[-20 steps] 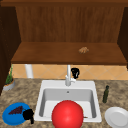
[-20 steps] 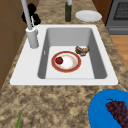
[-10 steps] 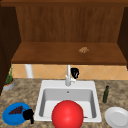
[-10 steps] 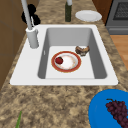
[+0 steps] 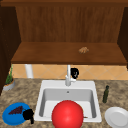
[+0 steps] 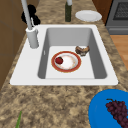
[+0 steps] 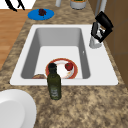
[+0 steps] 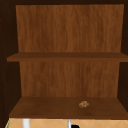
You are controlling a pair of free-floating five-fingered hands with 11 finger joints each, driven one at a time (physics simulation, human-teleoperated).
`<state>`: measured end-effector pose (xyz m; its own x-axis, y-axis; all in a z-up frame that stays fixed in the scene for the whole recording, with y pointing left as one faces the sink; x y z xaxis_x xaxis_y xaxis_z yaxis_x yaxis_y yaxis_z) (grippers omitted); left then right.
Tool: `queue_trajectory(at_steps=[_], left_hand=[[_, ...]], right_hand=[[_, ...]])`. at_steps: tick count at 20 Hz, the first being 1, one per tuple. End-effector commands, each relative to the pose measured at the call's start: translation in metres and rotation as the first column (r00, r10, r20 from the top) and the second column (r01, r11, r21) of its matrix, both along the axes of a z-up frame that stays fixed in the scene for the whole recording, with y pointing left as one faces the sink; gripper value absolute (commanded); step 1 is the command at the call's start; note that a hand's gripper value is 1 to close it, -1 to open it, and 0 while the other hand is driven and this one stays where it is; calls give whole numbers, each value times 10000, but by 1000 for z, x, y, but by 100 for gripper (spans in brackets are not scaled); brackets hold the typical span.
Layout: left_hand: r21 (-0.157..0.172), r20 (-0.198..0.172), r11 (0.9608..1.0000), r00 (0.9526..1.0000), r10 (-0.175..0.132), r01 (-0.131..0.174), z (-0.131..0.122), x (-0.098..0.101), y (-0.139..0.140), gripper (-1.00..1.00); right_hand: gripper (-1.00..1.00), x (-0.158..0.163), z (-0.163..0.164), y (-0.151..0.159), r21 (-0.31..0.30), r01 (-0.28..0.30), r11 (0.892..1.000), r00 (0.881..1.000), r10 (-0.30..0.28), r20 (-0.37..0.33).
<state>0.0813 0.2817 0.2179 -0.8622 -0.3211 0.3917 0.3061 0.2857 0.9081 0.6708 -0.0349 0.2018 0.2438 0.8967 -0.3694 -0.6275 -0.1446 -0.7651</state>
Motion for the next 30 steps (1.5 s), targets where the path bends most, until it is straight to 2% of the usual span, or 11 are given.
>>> queue_trajectory(at_steps=[1,8,11,12,16,21,25,30], left_hand=[[0,0,10000,10000,0,0,0,0,0,0],[0,0,10000,10000,0,0,0,0,0,0],[0,0,10000,10000,0,0,0,0,0,0],[0,0,10000,10000,0,0,0,0,0,0],[0,0,10000,10000,0,0,0,0,0,0],[0,0,10000,10000,0,0,0,0,0,0],[0,0,10000,10000,0,0,0,0,0,0],[0,0,10000,10000,0,0,0,0,0,0]], right_hand=[[100,0,0,30,-454,3,9990,9996,9,266],[100,-4,-2,31,-371,348,9987,9990,-337,309],[100,-2,-1,2,29,407,9992,9988,-408,273],[-100,-2,-1,1,54,406,9992,9988,-408,267],[-100,8,19,1,151,936,9955,9956,-937,55],[-100,-3,44,-9,898,493,9947,9985,-468,-297],[-100,-5,67,-14,1396,493,9890,9979,-430,-475],[-100,-15,70,-41,2134,295,9765,9992,-234,-314]])
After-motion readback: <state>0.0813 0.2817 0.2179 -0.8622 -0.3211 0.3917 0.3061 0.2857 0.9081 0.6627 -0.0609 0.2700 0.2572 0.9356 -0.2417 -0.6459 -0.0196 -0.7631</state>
